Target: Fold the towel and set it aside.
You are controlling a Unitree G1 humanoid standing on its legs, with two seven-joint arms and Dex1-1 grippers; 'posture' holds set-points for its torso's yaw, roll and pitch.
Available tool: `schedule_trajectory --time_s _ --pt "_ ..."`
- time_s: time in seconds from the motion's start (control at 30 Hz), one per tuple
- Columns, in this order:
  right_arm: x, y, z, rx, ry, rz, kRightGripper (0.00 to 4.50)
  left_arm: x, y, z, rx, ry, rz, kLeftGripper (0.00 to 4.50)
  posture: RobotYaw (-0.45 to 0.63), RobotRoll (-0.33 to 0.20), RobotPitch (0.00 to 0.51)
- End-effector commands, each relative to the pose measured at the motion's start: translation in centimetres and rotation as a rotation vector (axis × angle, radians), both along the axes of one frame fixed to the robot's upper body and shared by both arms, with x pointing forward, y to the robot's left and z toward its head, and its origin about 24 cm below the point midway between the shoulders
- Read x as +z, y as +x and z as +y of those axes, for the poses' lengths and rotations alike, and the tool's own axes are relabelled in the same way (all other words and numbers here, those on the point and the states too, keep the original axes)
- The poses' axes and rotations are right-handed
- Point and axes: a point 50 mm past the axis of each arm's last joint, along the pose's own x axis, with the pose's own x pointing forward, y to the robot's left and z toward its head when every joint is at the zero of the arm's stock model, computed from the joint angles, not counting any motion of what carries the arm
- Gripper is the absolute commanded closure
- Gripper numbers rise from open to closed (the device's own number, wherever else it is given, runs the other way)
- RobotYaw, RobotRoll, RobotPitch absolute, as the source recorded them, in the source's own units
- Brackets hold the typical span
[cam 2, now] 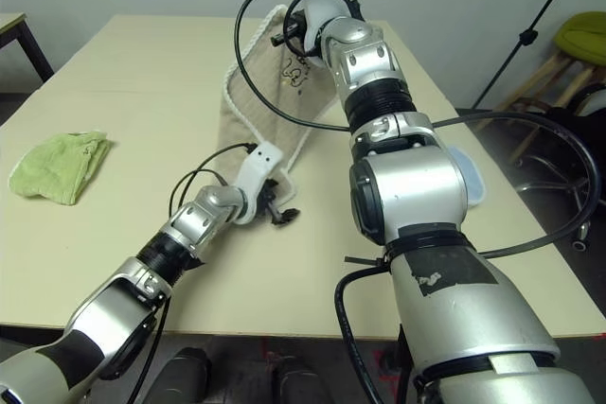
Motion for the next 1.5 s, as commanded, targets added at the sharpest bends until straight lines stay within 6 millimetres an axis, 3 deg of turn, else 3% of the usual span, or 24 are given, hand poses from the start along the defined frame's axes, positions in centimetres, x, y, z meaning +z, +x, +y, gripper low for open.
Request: schedule_trajectory --time_s 0.03,0.23,0.5,0.63,0.8,0.9,1.1,1.33,1.5 --pt "0.1 0.0 -0.5 -0.003 0.012 0.003 4.50 -0.8 0.0 0.3 0.003 0.020 0.020 2.36 0.13 0.000 0.061" --pt "-0.5 -0.1 -1.7 -0.017 0.005 0.020 4.50 0.9 0.3 1.7 -0.010 -0.040 -0.042 4.48 0.13 0.000 0.049" --pt "-2.5 -0.4 -4.2 -0.005 -0.011 0.100 4.50 6.7 -1.8 5.4 -0.035 -0.272 0.022 4.48 0.15 0.000 0.039" --pt "-5.5 -1.2 -6.1 0.079 -0.062 0.219 4.50 10.4 -2.9 9.2 -0.042 -0.352 0.063 4.48 0.17 0.000 0.044" --pt "-8.4 -2.8 -8.3 0.132 -0.123 0.362 4.50 12.0 -3.5 13.5 -0.040 -0.311 0.075 4.48 0.18 0.000 0.046" --pt "-9.1 -3.8 -9.1 0.158 -0.131 0.405 4.50 12.0 -2.9 16.4 -0.005 -0.226 0.024 4.48 0.17 0.000 0.044" --pt "-8.7 -4.4 -10.0 0.129 -0.133 0.377 4.50 11.2 -1.9 19.4 0.021 -0.111 -0.037 4.48 0.16 0.000 0.041" --pt "-4.7 -3.3 -10.6 0.037 -0.116 0.171 4.50 12.1 0.4 20.7 0.081 -0.113 -0.148 4.48 0.15 0.000 0.039" --pt "-3.1 -3.1 -10.0 0.058 -0.100 0.095 4.50 11.1 0.3 21.2 0.022 -0.024 -0.162 4.48 0.15 0.000 0.040"
